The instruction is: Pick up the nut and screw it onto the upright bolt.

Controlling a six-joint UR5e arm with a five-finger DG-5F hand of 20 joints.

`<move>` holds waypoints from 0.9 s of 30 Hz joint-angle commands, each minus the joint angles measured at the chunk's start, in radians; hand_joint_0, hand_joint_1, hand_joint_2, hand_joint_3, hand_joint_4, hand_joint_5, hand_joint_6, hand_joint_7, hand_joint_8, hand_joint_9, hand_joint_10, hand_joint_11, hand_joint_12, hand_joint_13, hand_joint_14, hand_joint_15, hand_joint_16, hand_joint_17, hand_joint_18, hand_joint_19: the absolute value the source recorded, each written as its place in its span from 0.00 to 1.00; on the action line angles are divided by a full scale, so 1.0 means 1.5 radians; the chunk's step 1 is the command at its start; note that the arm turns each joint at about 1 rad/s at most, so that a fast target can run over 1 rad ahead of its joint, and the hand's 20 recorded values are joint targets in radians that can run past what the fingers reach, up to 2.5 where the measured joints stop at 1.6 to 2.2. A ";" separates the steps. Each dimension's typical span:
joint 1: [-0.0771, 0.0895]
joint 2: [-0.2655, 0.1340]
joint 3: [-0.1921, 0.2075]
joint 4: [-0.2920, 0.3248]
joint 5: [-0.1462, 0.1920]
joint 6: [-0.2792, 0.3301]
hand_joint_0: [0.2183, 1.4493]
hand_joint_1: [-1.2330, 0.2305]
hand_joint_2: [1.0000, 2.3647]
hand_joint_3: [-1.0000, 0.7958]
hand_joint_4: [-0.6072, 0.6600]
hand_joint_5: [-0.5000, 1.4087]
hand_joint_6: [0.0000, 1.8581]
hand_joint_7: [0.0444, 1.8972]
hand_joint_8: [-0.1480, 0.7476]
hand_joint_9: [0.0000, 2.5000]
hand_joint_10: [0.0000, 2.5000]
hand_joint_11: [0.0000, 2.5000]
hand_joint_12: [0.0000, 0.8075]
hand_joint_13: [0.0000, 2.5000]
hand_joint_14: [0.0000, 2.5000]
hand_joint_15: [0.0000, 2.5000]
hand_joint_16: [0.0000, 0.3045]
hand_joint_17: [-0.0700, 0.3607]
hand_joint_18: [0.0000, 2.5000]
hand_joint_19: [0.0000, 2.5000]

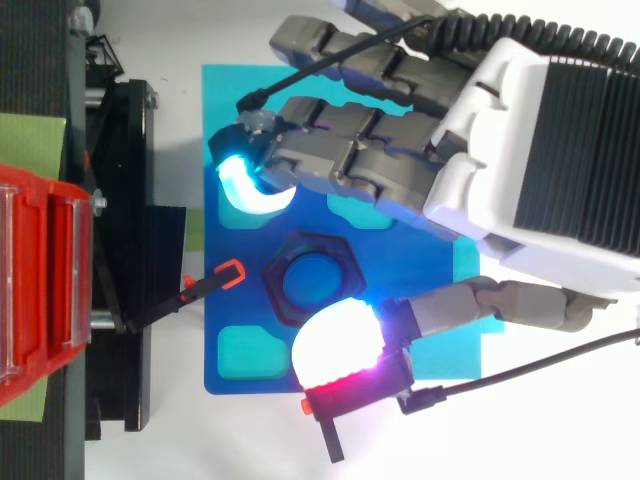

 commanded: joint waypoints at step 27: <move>0.039 -0.002 -0.049 0.096 -0.003 0.004 0.20 0.77 0.00 0.28 0.60 0.20 0.27 0.38 0.42 0.19 0.00 0.00 0.41 0.03 0.00 0.00 0.16 0.42 0.00 0.00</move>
